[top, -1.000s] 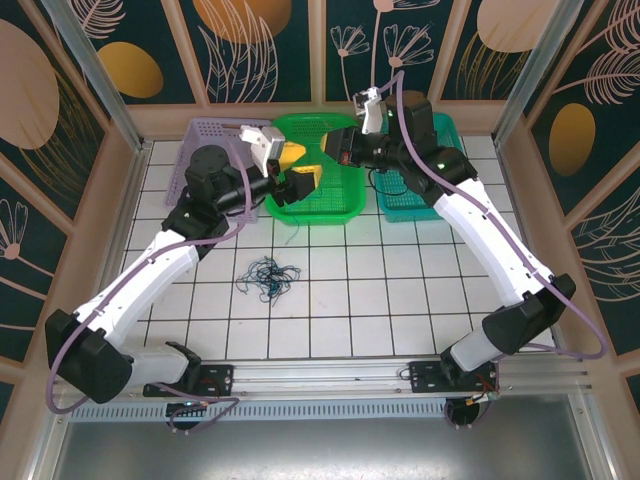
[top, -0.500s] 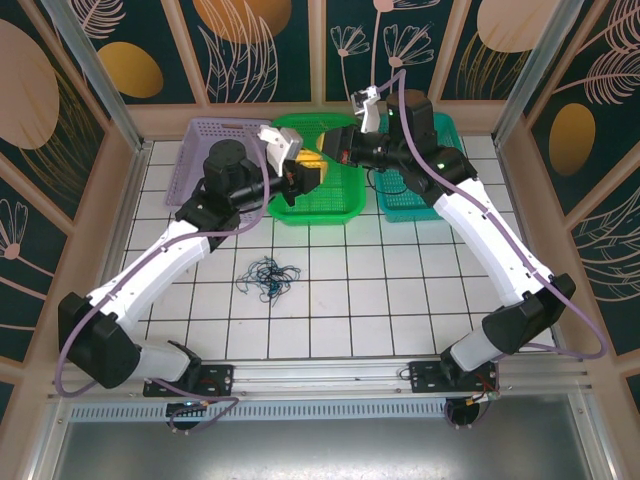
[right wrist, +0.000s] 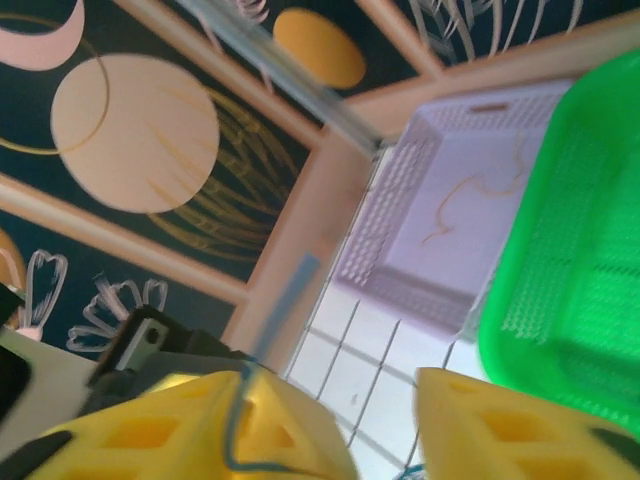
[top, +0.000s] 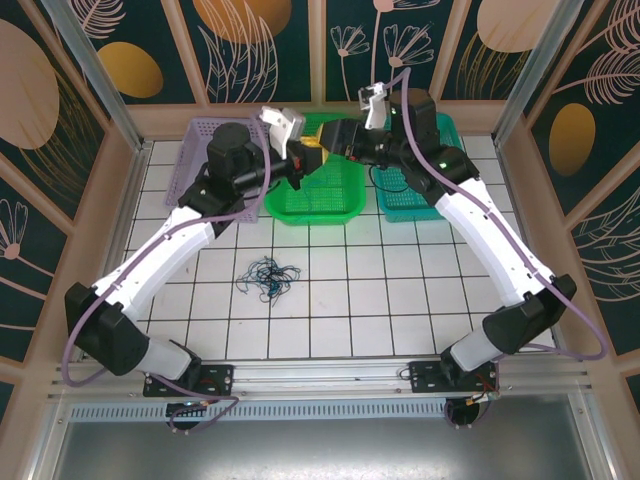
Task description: Untangle the cables
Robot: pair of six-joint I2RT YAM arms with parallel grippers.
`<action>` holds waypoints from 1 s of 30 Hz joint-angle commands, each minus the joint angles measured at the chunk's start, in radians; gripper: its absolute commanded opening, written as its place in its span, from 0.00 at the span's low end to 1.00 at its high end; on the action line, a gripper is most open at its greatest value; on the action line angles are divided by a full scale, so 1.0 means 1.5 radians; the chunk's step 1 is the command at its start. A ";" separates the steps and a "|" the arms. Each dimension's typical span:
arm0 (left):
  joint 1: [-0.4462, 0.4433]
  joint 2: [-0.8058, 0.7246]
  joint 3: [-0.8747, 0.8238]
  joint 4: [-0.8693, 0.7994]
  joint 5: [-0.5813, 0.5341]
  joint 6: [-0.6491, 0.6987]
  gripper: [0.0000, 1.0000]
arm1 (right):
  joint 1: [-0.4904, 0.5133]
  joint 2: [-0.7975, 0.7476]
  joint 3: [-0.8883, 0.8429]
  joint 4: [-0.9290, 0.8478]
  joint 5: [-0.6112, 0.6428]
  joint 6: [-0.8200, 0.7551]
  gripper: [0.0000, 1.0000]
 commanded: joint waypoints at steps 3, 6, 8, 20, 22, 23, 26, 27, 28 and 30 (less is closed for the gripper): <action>0.028 0.092 0.124 -0.067 -0.005 -0.090 0.00 | -0.026 -0.128 -0.061 0.027 0.177 0.003 0.56; 0.041 0.146 0.184 -0.071 -0.006 -0.141 0.00 | -0.034 -0.198 -0.125 0.046 0.239 0.011 0.57; 0.045 0.186 0.219 -0.076 -0.011 -0.160 0.00 | -0.036 -0.241 -0.168 0.061 0.266 0.013 0.59; 0.069 0.426 0.406 -0.229 -0.124 -0.240 0.00 | -0.046 -0.328 -0.274 0.016 0.276 0.060 0.61; 0.079 0.461 0.416 -0.250 -0.155 -0.269 0.00 | -0.046 -0.334 -0.280 0.011 0.276 0.066 0.60; 0.087 0.477 0.415 -0.249 -0.164 -0.290 0.00 | -0.046 -0.337 -0.283 0.007 0.276 0.066 0.61; 0.097 0.514 0.436 -0.232 -0.183 -0.320 0.35 | -0.047 -0.343 -0.286 -0.004 0.276 0.064 0.60; 0.097 0.523 0.456 -0.232 -0.184 -0.319 0.42 | -0.047 -0.343 -0.286 -0.009 0.276 0.062 0.60; 0.097 0.532 0.486 -0.238 -0.186 -0.320 0.53 | -0.047 -0.343 -0.285 -0.014 0.276 0.059 0.60; 0.097 0.535 0.534 -0.252 -0.193 -0.326 0.62 | -0.046 -0.344 -0.285 -0.022 0.276 0.054 0.60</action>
